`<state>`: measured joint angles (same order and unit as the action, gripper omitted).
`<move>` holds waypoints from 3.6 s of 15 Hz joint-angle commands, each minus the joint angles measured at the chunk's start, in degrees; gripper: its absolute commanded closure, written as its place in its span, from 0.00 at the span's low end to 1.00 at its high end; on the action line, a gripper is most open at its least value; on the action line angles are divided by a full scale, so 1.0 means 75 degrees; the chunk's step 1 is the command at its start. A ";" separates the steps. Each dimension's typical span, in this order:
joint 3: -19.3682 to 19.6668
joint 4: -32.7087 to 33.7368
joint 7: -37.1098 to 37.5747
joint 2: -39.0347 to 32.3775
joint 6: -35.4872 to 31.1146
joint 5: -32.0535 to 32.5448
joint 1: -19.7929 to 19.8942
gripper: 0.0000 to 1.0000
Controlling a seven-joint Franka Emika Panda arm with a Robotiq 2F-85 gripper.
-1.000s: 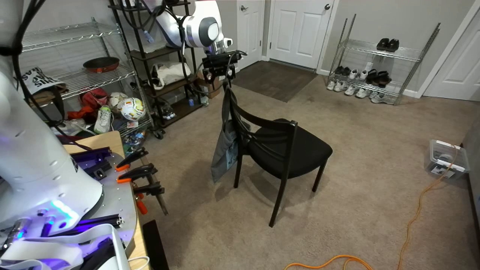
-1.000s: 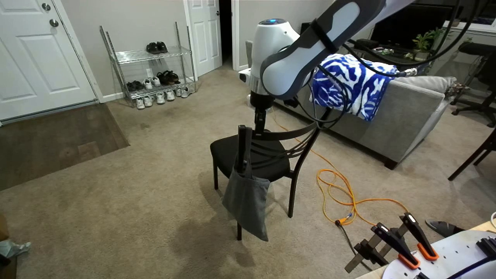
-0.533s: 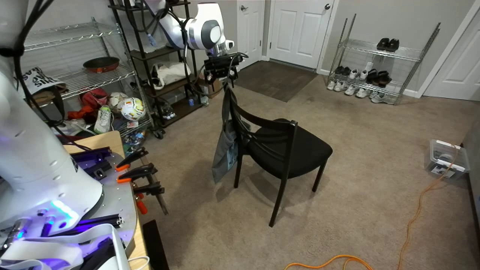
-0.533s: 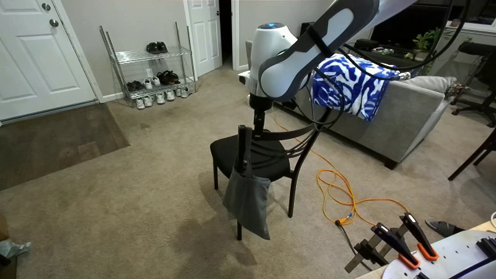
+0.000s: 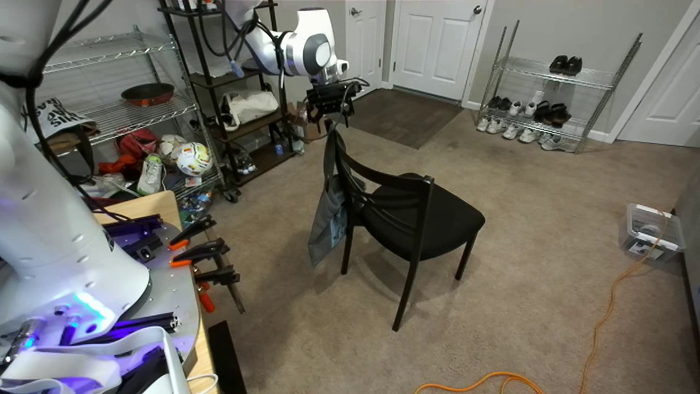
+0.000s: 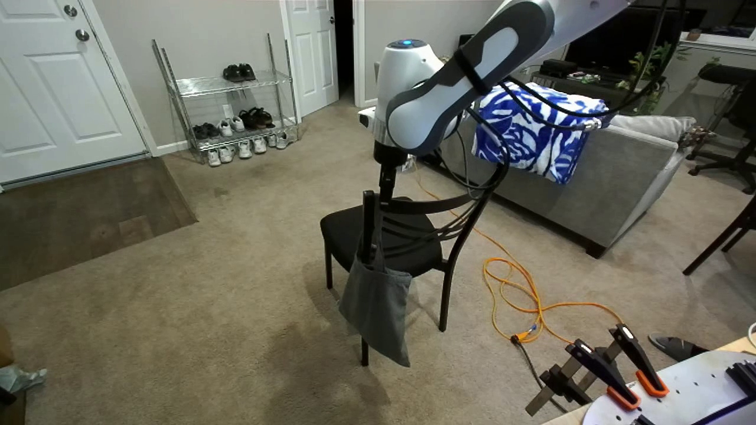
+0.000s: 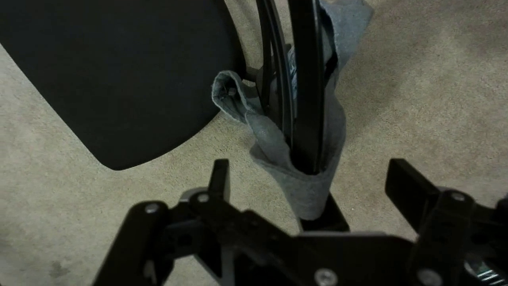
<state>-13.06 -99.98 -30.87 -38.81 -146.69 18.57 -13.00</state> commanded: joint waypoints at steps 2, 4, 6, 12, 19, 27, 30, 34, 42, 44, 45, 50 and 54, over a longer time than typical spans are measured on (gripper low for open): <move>-0.0009 0.0223 -0.0063 -0.0140 -0.0133 0.0104 -0.0024 0.01; -0.0009 0.0248 -0.0069 -0.0160 -0.0198 0.0124 -0.0038 0.26; -0.0020 0.0269 -0.0073 -0.0178 -0.0239 0.0122 -0.0049 0.38; -0.0013 0.0146 -0.0004 -0.0120 -0.0450 0.0160 -0.0118 0.78; 0.0497 -0.0654 0.0997 0.0555 -0.1410 0.0631 -0.0552 0.92; 0.0857 -0.0943 0.1512 0.0650 -0.1772 0.0949 -0.0852 0.84; 0.0806 -0.0890 0.1484 0.0613 -0.1717 0.0877 -0.0818 0.40; 0.0670 -0.0765 0.1318 0.0623 -0.1545 0.0784 -0.0726 0.14; -0.0590 -0.0650 0.0389 0.0346 -0.0563 -0.0401 0.0137 0.00; -0.0655 -0.0683 0.0374 0.0410 -0.0303 -0.0501 0.0195 0.00; -0.0641 -0.0704 0.0397 0.0459 -0.0193 -0.0502 0.0208 0.00; -0.0520 -0.0801 0.0512 0.0751 0.0472 -0.0433 0.0199 0.00; -0.0437 -0.0823 0.0561 0.0960 0.0816 -0.0361 0.0144 0.00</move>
<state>-16.51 -104.00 -25.23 -34.73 -142.87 17.04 -12.10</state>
